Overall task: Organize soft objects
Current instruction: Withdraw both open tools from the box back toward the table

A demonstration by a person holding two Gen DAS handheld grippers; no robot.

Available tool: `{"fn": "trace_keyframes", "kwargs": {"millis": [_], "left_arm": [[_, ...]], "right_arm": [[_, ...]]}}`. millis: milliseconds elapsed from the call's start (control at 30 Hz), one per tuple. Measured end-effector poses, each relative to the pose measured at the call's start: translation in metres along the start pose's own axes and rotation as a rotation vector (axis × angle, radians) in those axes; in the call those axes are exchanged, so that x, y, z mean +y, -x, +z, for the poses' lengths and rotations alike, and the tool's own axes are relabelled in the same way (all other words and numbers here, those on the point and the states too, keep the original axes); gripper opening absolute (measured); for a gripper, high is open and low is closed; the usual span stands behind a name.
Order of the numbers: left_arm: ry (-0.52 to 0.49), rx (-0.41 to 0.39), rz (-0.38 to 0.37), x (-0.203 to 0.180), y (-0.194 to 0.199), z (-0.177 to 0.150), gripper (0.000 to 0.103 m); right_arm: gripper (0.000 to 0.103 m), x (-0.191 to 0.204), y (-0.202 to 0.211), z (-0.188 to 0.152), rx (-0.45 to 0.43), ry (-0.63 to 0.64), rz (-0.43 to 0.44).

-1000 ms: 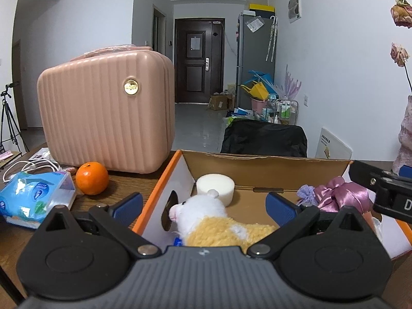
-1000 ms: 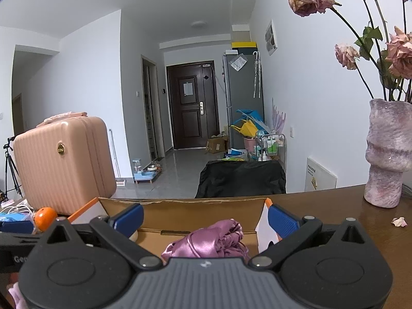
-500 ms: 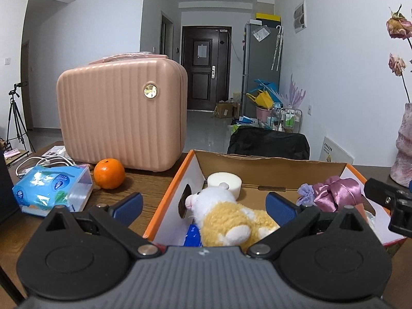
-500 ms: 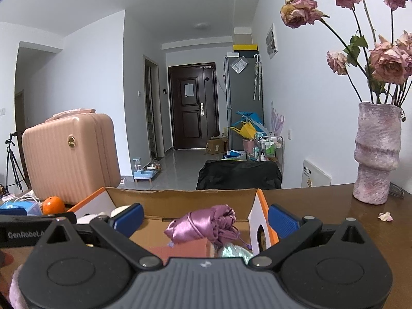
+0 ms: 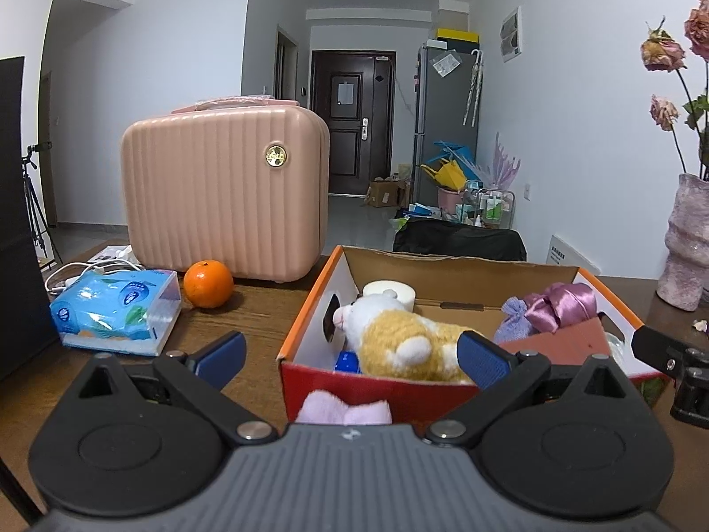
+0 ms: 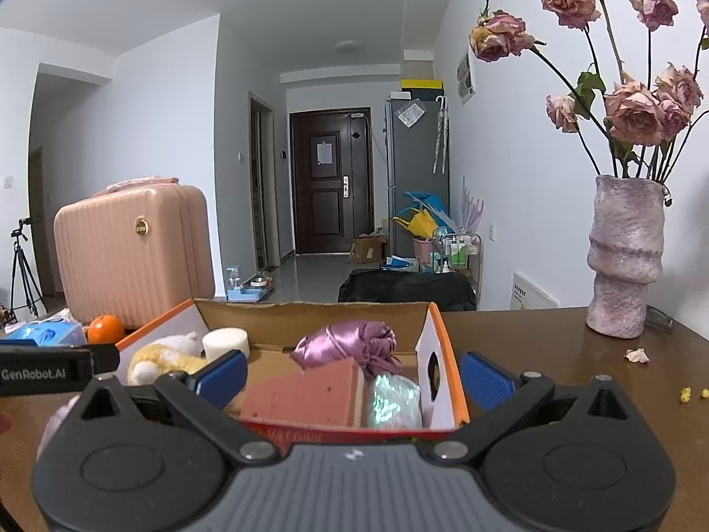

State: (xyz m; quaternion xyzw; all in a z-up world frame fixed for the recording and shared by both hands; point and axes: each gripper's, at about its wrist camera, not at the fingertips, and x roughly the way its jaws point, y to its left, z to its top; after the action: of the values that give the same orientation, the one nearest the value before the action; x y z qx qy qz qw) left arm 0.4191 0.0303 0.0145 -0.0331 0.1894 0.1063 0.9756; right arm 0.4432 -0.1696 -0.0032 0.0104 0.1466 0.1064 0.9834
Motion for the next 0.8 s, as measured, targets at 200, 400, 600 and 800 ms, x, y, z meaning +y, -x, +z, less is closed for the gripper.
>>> {"fn": "trace_keyframes", "kwargs": {"millis": [200, 400, 600, 800], "left_arm": [[-0.018, 0.004, -0.022, 0.002, 0.018, -0.009, 0.103], [-0.050, 0.019, -0.048, 0.003, 0.035, -0.019, 0.103], [-0.062, 0.020, -0.072, 0.007, 0.052, -0.027, 0.103], [-0.074, 0.040, -0.086, 0.010, 0.064, -0.037, 0.103]], "right_arm": [[0.103, 0.004, 0.022, -0.010, 0.001, 0.023, 0.000], [0.103, 0.008, 0.043, -0.018, 0.005, 0.041, 0.009], [0.103, 0.012, 0.063, -0.027, 0.011, 0.067, 0.014], [0.103, 0.011, 0.079, -0.035, 0.020, 0.067, 0.030]]}}
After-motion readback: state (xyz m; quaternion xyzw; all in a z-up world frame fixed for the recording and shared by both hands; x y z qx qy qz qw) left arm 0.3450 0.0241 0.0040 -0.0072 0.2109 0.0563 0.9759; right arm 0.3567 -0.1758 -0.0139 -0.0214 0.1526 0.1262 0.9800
